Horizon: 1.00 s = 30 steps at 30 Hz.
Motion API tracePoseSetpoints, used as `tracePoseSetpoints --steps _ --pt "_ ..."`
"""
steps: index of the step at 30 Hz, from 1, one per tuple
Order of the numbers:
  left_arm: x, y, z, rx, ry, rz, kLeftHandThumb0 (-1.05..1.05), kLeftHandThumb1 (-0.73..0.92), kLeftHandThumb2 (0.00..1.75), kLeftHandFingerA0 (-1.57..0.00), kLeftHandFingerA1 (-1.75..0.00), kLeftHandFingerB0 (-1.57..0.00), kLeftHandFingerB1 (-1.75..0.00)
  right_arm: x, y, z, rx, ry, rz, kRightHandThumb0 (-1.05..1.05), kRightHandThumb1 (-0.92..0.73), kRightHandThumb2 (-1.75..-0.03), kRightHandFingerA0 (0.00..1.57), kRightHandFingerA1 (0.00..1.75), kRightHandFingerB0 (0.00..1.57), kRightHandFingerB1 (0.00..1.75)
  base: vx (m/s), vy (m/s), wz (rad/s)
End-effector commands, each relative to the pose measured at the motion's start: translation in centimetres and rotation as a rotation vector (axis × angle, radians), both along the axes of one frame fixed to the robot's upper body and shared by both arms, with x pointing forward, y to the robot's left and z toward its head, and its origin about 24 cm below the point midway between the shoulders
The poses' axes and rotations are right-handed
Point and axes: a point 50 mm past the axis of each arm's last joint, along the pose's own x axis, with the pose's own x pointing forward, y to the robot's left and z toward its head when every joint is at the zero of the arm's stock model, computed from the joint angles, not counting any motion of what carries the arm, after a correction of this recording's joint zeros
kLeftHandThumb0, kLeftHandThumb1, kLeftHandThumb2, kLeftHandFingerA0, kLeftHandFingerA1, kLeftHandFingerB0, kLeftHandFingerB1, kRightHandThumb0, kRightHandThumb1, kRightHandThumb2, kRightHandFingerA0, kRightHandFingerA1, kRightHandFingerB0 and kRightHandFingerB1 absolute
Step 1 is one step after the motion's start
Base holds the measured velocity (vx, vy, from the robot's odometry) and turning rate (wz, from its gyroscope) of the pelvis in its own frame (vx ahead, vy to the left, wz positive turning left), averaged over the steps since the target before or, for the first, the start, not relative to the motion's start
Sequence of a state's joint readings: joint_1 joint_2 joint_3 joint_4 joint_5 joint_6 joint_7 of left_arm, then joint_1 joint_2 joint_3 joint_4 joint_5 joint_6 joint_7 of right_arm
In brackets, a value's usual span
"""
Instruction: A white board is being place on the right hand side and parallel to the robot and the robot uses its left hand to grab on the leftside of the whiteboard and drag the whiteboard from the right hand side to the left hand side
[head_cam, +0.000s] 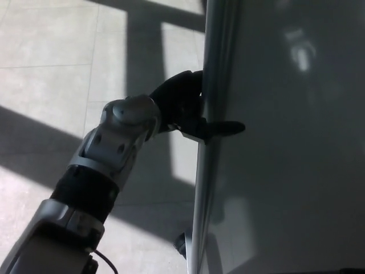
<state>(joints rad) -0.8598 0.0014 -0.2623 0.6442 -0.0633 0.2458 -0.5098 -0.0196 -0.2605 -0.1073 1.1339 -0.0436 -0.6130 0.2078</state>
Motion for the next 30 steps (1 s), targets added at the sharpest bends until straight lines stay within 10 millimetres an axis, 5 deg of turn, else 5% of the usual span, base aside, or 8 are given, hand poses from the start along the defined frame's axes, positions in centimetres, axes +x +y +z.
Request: tracePoseSetpoints --steps 1,5,8,10,11,14,18,30 --pt "0.4 -1.5 -0.1 0.047 0.028 0.028 -0.76 0.46 0.57 -0.17 -0.35 0.0 -0.2 -0.3 -0.2 0.1 -0.018 -0.009 -0.004 -0.64 -0.81 -0.73 0.47 1.17 0.23 0.7 0.0 0.0 0.0" --pt "0.6 -2.2 0.0 0.006 0.041 0.025 -0.75 0.47 0.58 -0.24 -0.37 0.0 -0.19 -0.1 0.0 0.1 -0.016 -0.021 -0.003 -0.65 -0.81 -0.73 0.48 1.19 0.24 0.73 0.0 0.0 0.0" --pt "0.7 -2.6 -0.1 -0.05 0.051 0.034 -0.7 0.38 0.75 -0.58 -0.52 -0.05 -0.18 0.2 0.0 0.3 -0.016 -0.022 -0.001 -0.67 -0.81 -0.7 0.49 1.18 0.24 0.71 0.0 0.0 0.0" --pt "0.7 -2.6 -0.3 -0.108 0.066 0.079 -0.46 0.52 0.56 -0.83 -0.47 -0.31 -0.31 0.3 -0.2 0.4 -0.021 -0.025 0.002 -0.69 -0.82 -0.72 0.49 1.19 0.24 0.72 0.0 0.0 0.0" --pt "0.6 -2.3 -0.5 -0.135 0.032 0.083 -0.42 0.57 0.89 -0.9 -0.67 -0.62 -0.58 0.4 -0.3 0.5 -0.022 -0.029 0.01 -0.68 -0.82 -0.71 0.5 1.21 0.24 0.71 0.0 0.0 0.0" --pt "0.5 -1.4 -0.7 -0.169 0.029 0.08 -0.27 0.66 0.6 -1.02 -0.52 -0.84 -0.47 0.6 -0.3 0.6 -0.014 -0.031 0.012 -0.69 -0.81 -0.71 0.5 1.24 0.25 0.72 0.0 0.0 0.0" --pt "0.6 0.5 -1.0 -0.234 0.064 0.06 -0.29 0.57 0.58 -1.06 -0.54 -0.99 -0.57 0.9 -0.5 0.7 -0.008 -0.027 0.016 -0.67 -0.81 -0.73 0.51 1.23 0.25 0.73 0.0 0.0 0.0" --pt "0.0 6.4 -0.8 -0.211 0.062 0.059 -0.24 0.59 0.59 -1.07 -0.55 -0.92 -0.54 0.7 -0.5 0.6 -0.007 -0.018 0.019 -0.69 -0.8 -0.73 0.56 1.22 0.26 0.72 0.0 0.0 0.0"
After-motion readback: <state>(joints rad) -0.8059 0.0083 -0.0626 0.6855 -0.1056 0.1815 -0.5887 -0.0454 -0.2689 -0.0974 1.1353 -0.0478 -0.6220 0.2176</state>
